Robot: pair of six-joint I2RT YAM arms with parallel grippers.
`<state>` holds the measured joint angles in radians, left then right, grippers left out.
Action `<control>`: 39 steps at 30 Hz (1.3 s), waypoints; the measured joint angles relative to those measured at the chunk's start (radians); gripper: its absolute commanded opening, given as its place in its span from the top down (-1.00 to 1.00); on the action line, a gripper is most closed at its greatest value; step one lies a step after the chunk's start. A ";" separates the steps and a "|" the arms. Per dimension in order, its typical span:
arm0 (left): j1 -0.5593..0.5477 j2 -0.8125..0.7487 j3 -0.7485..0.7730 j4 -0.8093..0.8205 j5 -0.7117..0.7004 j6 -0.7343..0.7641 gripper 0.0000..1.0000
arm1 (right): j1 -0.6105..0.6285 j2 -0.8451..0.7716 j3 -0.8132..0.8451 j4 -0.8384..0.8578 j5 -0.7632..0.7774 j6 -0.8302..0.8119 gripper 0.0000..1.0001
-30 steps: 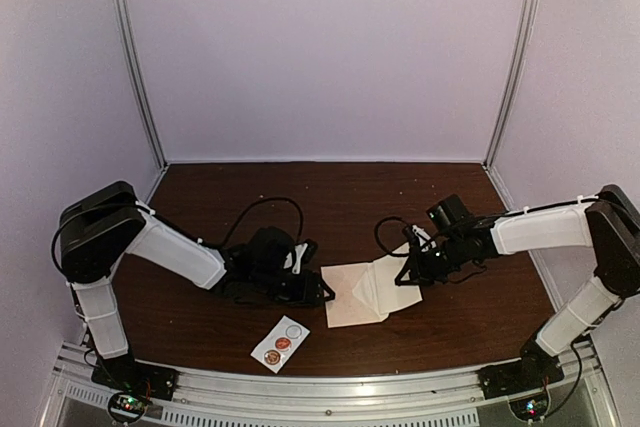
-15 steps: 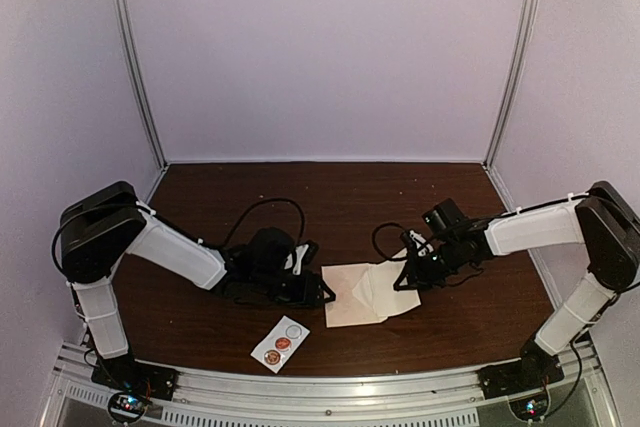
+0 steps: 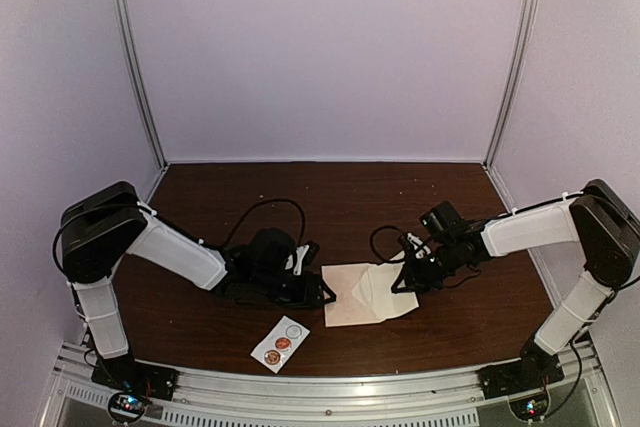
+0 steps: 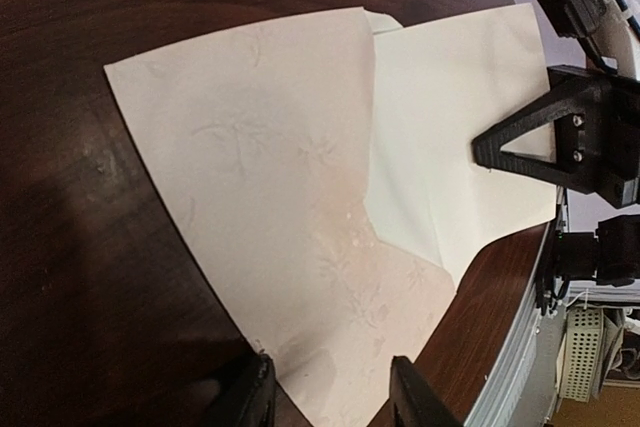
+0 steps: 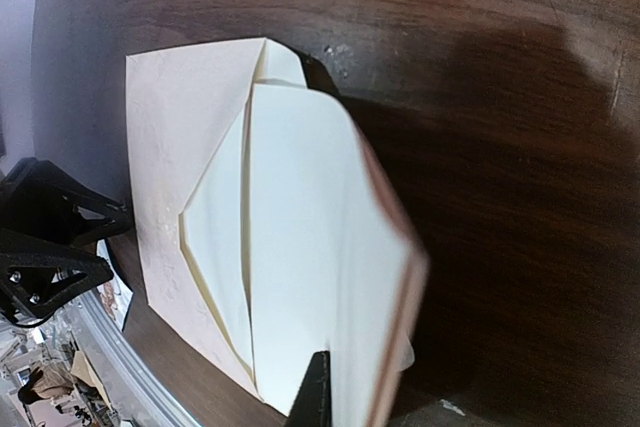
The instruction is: Place the letter into the envelope and seal it
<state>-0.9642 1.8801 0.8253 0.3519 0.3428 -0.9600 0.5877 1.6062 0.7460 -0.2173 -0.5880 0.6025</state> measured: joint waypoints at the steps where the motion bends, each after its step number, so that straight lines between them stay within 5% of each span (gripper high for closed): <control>1: 0.000 0.000 0.000 0.000 0.001 0.000 0.20 | 0.001 0.001 0.000 0.003 0.000 0.002 1.00; 39: -0.006 0.019 0.015 0.016 0.018 0.000 0.22 | 0.054 0.061 0.010 0.083 -0.047 0.045 1.00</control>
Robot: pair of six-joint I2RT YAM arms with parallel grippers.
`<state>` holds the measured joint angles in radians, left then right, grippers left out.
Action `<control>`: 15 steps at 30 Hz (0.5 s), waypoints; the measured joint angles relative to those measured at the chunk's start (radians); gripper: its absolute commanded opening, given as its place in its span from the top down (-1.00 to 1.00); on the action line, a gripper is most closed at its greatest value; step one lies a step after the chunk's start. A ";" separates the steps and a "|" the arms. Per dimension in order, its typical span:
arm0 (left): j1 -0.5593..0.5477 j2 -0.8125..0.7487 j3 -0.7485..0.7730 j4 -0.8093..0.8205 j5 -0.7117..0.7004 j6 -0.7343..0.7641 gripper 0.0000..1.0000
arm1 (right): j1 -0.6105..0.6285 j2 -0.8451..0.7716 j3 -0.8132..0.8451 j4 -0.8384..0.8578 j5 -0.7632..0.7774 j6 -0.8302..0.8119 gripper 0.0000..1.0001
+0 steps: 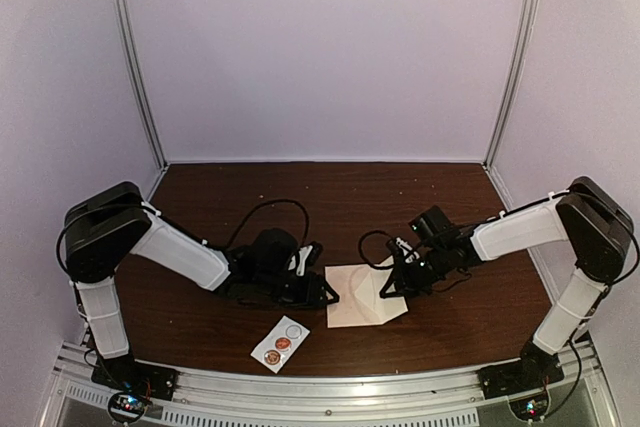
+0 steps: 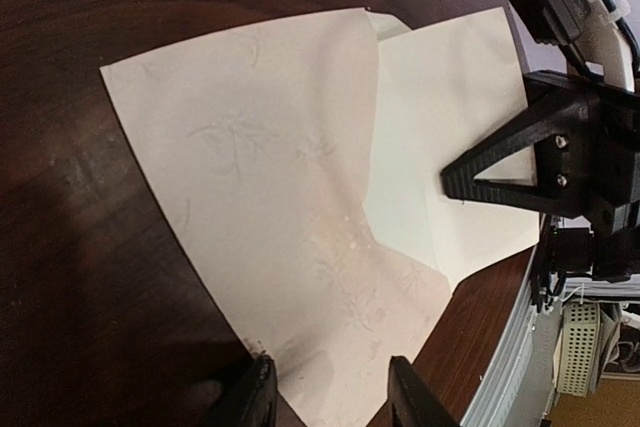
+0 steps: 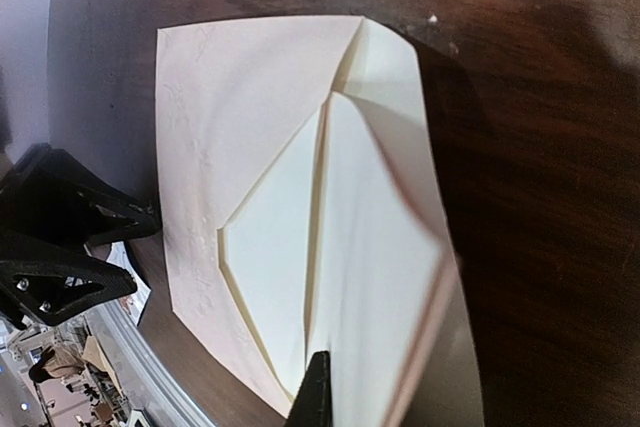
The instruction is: Place the letter into the envelope and seal it
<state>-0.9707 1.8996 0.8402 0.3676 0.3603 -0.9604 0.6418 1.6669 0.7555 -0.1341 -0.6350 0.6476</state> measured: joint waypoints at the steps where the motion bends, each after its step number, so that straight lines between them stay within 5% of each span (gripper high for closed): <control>1: 0.000 0.001 0.000 0.000 0.000 0.000 0.22 | 0.002 0.002 0.002 0.001 -0.001 0.003 1.00; 15: 0.000 0.005 0.003 0.002 0.003 0.000 0.23 | 0.020 0.020 0.008 0.050 -0.009 0.032 1.00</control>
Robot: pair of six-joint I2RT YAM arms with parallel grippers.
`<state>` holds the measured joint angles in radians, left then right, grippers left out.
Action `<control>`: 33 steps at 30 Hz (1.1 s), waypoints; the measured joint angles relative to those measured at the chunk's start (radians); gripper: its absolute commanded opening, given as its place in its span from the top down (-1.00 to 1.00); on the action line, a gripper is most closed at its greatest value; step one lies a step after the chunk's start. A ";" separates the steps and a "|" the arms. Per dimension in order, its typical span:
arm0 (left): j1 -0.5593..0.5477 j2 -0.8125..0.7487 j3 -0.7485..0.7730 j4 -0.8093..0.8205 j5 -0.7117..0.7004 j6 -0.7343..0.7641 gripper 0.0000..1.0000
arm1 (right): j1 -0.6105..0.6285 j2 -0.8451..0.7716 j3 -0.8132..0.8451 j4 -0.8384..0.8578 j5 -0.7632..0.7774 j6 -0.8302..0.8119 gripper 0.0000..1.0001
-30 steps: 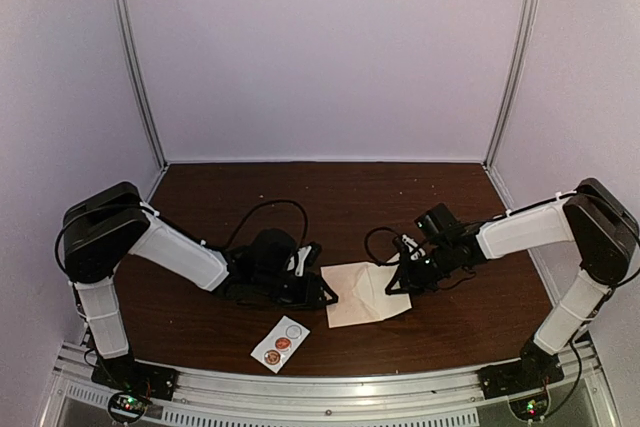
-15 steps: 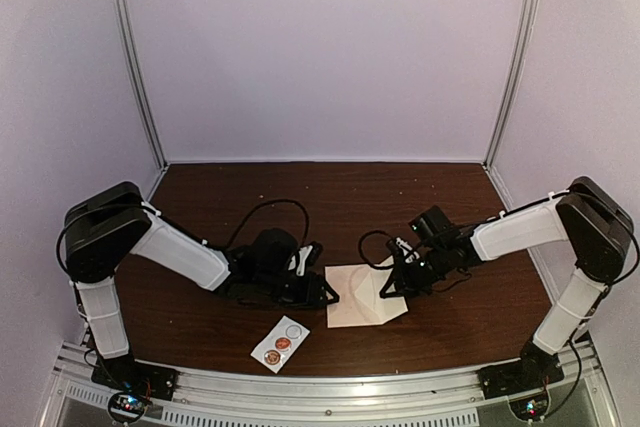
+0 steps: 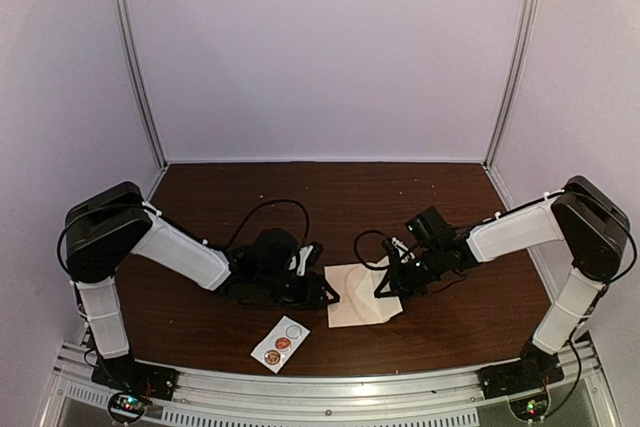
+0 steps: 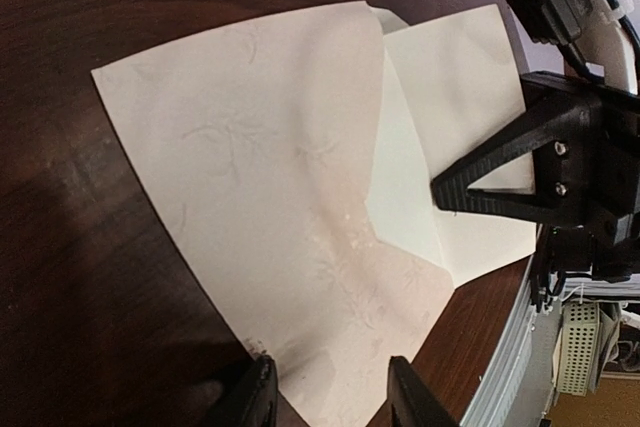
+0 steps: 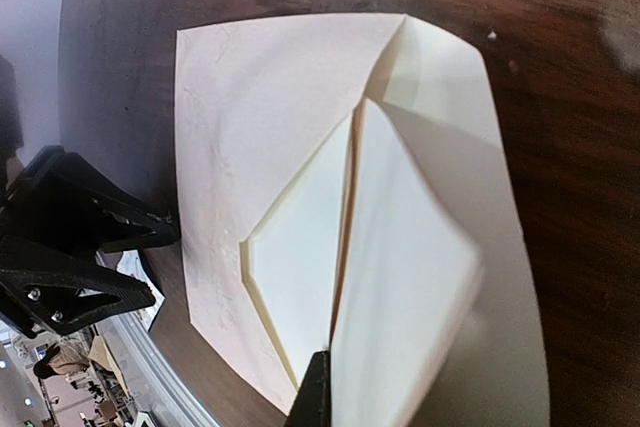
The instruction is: Place the letter into the envelope and seal it
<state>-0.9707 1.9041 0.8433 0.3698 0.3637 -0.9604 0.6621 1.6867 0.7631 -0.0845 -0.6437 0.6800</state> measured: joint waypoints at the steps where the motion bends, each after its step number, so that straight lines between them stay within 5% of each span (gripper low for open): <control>1: 0.000 0.000 0.000 0.000 0.000 0.000 0.23 | 0.003 0.004 0.001 0.002 -0.002 0.002 1.00; 5: 0.000 0.001 0.001 0.001 0.001 0.000 0.23 | 0.011 0.019 0.012 0.006 -0.003 0.005 0.99; 11: -0.002 0.001 0.001 0.004 -0.001 -0.001 0.24 | 0.015 0.023 0.031 -0.005 -0.003 -0.004 0.41; 20: -0.006 -0.010 -0.005 0.003 -0.019 0.000 0.22 | 0.022 -0.034 0.121 -0.167 0.081 -0.072 0.11; 26: -0.006 -0.040 -0.005 -0.006 -0.042 0.007 0.22 | 0.022 -0.097 0.184 -0.286 0.183 -0.137 0.15; 33: -0.006 -0.047 -0.005 -0.013 -0.055 0.009 0.22 | 0.022 -0.099 0.162 -0.312 0.223 -0.158 0.59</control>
<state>-0.9771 1.8576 0.8379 0.3569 0.3092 -0.9512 0.6842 1.5879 0.9253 -0.3965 -0.4210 0.5220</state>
